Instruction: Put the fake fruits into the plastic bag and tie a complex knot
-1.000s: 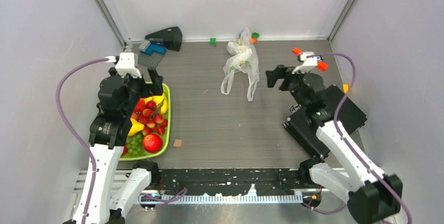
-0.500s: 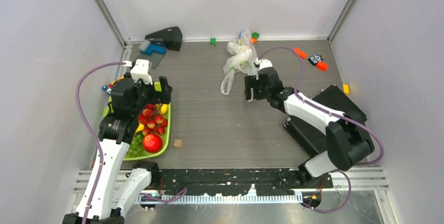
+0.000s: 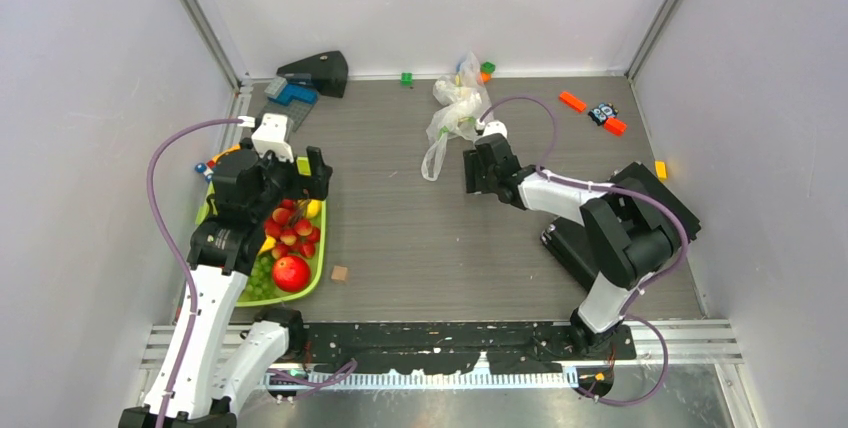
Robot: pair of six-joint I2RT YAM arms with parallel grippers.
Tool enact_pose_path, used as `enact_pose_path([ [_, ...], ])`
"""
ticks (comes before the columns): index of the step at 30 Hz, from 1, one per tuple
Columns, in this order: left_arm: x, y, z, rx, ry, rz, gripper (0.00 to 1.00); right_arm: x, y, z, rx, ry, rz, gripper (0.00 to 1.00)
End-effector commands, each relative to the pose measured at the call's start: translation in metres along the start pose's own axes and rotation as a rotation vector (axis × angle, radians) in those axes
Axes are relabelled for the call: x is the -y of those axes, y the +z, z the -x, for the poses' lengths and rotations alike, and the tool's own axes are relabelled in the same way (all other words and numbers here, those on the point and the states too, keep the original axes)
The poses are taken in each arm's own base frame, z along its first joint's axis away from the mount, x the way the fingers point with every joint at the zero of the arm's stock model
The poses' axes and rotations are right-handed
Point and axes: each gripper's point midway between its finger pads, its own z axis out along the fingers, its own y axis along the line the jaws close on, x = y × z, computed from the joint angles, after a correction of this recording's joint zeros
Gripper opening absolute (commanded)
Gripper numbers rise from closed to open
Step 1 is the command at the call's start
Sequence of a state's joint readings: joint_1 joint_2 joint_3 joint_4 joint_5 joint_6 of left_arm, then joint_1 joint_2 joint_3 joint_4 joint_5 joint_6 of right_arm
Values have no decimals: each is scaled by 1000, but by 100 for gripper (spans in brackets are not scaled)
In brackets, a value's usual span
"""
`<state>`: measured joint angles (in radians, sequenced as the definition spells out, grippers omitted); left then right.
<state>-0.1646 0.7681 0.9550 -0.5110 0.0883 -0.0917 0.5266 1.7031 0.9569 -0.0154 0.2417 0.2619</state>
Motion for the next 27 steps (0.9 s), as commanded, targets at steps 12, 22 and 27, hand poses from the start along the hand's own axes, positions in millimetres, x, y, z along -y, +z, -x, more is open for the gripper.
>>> enact_pose_path([
  [12, 6, 6, 10, 40, 20, -37, 98, -13, 14, 24, 89, -107, -123, 37],
  [22, 21, 14, 3, 16, 37, -98, 98, -53, -16, 37, 69, -71, 120, 5],
  [27, 48, 23, -10, -27, 76, -187, 97, -98, -68, 50, 48, 7, 405, 5],
])
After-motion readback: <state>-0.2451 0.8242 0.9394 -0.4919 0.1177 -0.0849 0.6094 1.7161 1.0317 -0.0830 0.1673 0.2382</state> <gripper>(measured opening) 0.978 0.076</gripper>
